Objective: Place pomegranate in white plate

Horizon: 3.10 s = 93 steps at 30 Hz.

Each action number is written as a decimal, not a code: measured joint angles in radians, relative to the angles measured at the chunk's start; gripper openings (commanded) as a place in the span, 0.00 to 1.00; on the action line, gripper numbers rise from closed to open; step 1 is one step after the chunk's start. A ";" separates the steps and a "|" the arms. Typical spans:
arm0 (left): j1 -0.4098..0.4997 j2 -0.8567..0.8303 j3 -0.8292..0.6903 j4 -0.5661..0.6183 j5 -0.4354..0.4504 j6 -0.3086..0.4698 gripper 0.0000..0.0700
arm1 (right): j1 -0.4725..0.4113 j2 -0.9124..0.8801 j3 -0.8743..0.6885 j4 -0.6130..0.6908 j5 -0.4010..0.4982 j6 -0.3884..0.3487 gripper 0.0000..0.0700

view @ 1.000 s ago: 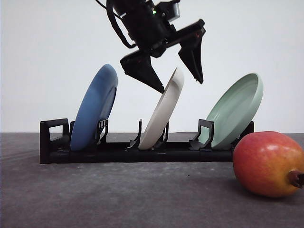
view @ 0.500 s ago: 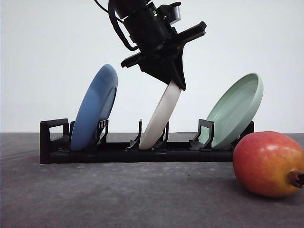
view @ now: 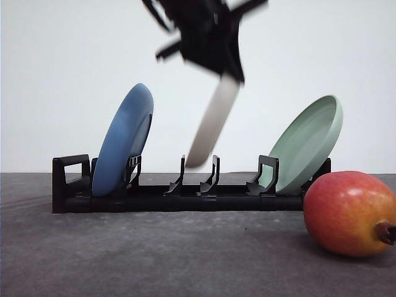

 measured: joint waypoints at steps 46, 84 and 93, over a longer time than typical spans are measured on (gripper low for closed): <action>-0.611 -0.147 -0.454 -0.391 -0.515 -0.072 0.00 | 0.000 0.000 0.000 -0.107 0.000 0.022 0.82; -0.630 -0.660 -0.454 -0.452 -0.584 -0.238 0.85 | 0.205 0.348 0.000 -0.333 0.173 -0.005 0.82; -0.630 -0.970 -0.454 -0.530 -0.585 -0.248 0.85 | 0.275 0.597 0.000 -0.321 0.296 -0.011 1.00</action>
